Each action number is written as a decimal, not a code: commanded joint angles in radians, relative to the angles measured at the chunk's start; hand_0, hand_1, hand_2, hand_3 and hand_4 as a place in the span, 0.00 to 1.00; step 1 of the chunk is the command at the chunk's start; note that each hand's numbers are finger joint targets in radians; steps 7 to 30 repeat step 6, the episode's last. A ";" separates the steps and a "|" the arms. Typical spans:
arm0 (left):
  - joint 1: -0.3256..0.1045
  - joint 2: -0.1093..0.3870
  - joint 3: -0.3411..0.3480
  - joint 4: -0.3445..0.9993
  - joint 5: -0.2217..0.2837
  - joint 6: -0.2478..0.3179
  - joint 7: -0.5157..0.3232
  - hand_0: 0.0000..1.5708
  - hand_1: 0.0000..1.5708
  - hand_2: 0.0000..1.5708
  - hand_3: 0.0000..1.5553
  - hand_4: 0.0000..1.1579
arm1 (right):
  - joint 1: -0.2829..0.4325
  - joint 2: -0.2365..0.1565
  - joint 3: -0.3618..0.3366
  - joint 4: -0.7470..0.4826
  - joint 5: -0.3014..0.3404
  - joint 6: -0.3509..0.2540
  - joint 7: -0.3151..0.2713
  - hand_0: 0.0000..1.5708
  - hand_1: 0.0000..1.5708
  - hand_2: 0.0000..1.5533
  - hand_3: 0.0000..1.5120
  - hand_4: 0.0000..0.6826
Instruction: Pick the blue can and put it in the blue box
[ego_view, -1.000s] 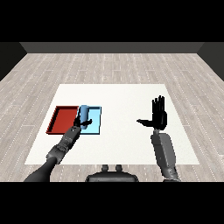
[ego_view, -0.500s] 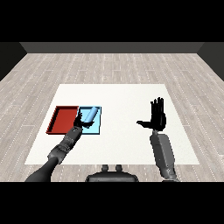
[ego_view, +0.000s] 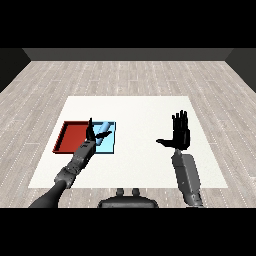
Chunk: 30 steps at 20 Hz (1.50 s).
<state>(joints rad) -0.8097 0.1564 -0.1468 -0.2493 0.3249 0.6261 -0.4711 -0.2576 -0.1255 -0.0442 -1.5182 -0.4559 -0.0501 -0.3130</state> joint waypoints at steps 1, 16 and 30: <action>0.041 -0.035 0.034 -0.163 0.040 -0.124 -0.203 0.00 0.00 0.00 0.00 0.00 | 0.011 0.007 0.020 0.021 0.026 0.002 -0.015 0.00 0.00 0.00 0.00 0.00; 0.109 -0.002 0.011 -0.377 0.060 -0.301 -0.281 0.00 0.00 0.00 0.00 0.00 | 0.114 0.007 0.053 0.004 0.045 0.037 -0.034 0.00 0.00 0.00 0.00 0.00; 0.109 -0.002 0.011 -0.377 0.060 -0.301 -0.281 0.00 0.00 0.00 0.00 0.00 | 0.114 0.007 0.053 0.004 0.045 0.037 -0.034 0.00 0.00 0.00 0.00 0.00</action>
